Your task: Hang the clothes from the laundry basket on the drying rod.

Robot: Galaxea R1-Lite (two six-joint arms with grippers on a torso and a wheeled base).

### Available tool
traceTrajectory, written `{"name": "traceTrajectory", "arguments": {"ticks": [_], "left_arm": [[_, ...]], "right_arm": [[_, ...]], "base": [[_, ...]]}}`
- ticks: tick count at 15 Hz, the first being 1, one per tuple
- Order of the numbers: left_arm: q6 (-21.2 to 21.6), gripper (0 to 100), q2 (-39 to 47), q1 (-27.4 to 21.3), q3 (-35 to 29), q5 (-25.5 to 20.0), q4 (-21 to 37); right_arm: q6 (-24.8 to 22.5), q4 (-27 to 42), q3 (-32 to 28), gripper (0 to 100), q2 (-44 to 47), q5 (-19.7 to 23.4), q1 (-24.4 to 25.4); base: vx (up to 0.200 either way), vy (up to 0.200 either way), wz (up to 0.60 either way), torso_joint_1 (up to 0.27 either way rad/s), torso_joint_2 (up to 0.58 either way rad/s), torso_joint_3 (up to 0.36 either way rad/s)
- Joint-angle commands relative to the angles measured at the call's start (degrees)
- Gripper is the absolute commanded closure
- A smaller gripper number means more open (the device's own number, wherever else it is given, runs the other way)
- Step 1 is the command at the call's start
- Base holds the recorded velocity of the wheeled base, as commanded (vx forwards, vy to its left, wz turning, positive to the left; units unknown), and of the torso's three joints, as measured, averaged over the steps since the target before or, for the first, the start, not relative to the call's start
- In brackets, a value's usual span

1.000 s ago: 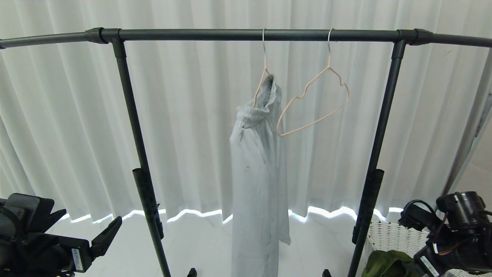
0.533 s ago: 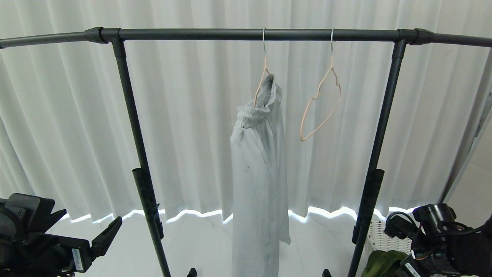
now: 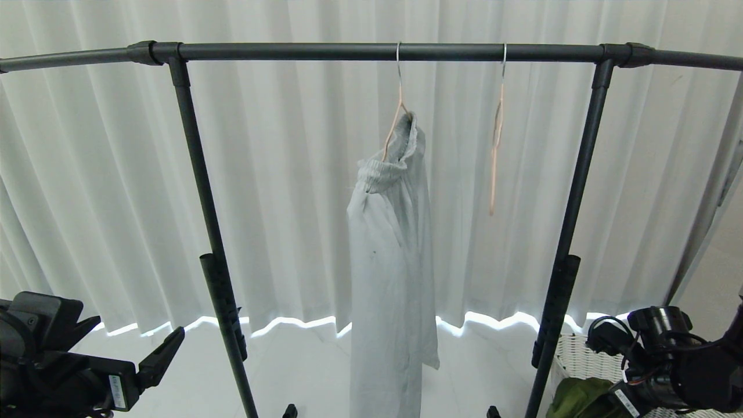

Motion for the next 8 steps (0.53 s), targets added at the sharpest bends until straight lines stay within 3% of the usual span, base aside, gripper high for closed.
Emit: {"name": "traceTrajectory", "arguments": {"ticks": [1, 5, 8], "left_arm": [[-0.01, 0, 0.01, 0.01, 0.00, 0.02, -0.05], [-0.01, 0, 0.01, 0.01, 0.00, 0.02, -0.05], [0.08, 0, 0.01, 0.01, 0.00, 0.02, -0.05]], "right_arm": [[0.17, -0.56, 0.41, 100, 0.36, -0.05, 0.16], [1.49, 0.15, 1.55, 100, -6.67, 0.30, 1.39], [3.16, 8.06, -0.38, 100, -20.29, 0.38, 3.06]], "base": [[0.000, 0.000, 0.00, 0.000, 0.00, 0.000], [0.000, 0.000, 0.00, 0.000, 0.00, 0.000], [0.000, 0.000, 0.00, 0.000, 0.00, 0.000]]}}
